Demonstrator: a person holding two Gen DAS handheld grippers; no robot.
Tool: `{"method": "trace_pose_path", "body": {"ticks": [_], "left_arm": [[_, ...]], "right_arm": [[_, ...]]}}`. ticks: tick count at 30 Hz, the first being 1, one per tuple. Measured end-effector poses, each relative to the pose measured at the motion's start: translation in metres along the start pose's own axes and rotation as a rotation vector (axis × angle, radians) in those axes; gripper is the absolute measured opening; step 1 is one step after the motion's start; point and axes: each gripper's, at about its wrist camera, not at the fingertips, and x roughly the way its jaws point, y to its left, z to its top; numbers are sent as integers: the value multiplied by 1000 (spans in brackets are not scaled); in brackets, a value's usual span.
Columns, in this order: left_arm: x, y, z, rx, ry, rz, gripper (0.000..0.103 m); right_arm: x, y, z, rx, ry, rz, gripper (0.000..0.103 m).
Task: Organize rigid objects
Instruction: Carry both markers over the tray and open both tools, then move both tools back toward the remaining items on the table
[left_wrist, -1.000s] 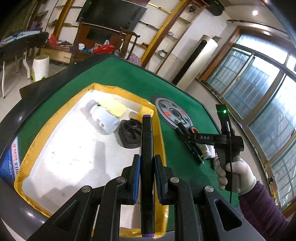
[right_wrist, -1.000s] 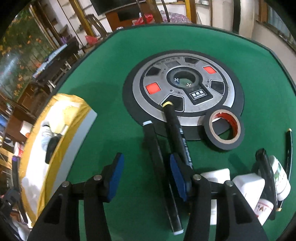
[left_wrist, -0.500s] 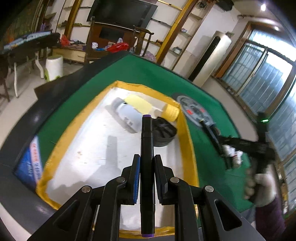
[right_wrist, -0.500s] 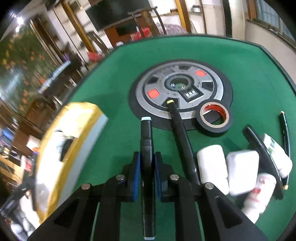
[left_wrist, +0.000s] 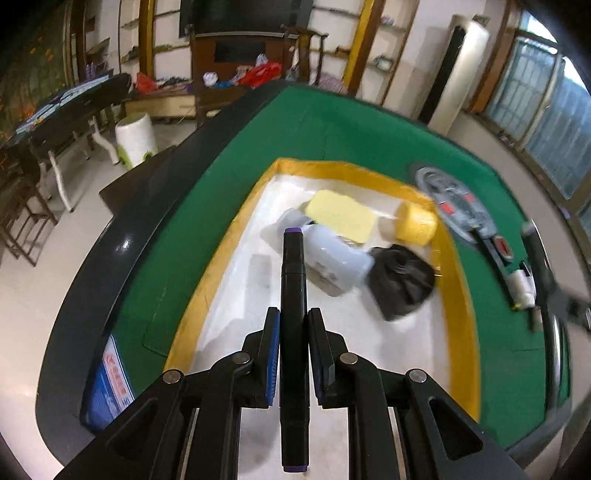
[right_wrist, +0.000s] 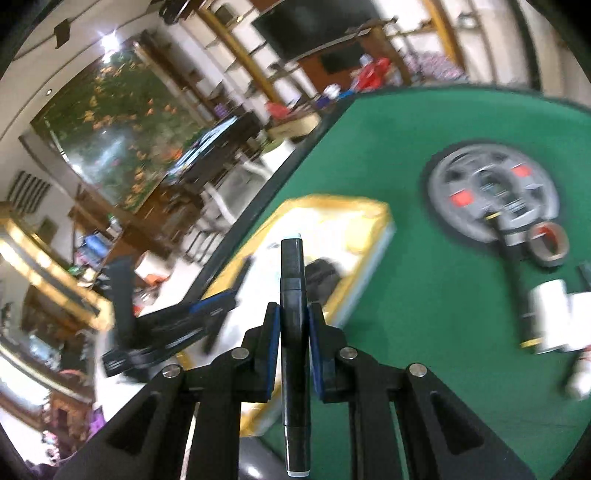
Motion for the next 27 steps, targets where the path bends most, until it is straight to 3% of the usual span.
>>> {"method": "trace_pose_path", "body": {"ticks": [3, 8, 12, 20, 23, 25, 27], "left_arm": [[17, 2, 9, 3, 36, 14, 15], [31, 13, 21, -30, 74, -7, 15], [8, 26, 23, -56, 24, -51, 16], [-65, 59, 1, -160, -187, -171, 68], [-77, 67, -5, -189, -209, -185, 69], [-81, 70, -9, -208, -215, -200, 69], [-87, 69, -13, -225, -229, -213, 69]], "right_arm": [[40, 23, -2, -6, 78, 16, 15], [103, 56, 2, -56, 189, -41, 15], [142, 59, 7, -50, 249, -89, 15], [189, 65, 26, -52, 291, -153, 15], [195, 71, 31, -108, 258, -208, 19], [185, 74, 30, -114, 227, -179, 22], [164, 76, 27, -135, 177, -180, 32]]}}
